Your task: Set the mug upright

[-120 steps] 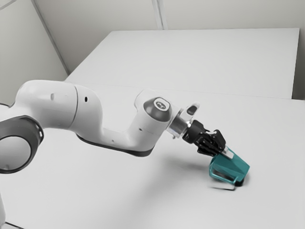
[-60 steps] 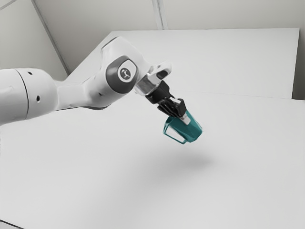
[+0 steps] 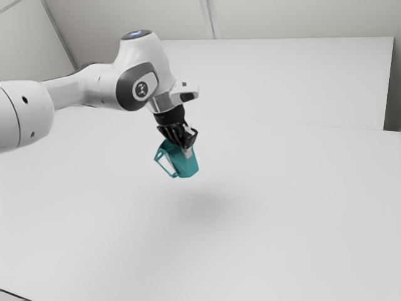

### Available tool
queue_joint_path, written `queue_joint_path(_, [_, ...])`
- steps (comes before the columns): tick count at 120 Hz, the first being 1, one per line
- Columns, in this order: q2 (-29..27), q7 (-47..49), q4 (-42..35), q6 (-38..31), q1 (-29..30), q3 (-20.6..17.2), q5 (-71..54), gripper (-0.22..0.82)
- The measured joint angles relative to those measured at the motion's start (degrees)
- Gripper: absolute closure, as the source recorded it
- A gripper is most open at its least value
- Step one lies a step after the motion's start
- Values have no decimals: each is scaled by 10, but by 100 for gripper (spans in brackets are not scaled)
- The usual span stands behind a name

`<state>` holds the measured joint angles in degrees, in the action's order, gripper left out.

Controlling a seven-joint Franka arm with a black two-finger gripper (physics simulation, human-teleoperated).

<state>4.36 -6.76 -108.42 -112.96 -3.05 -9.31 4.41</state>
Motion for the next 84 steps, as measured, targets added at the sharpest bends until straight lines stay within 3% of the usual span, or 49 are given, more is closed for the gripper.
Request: queue_joint_path(84, [98, 108, -38, -72, 7, 3, -70, 78])
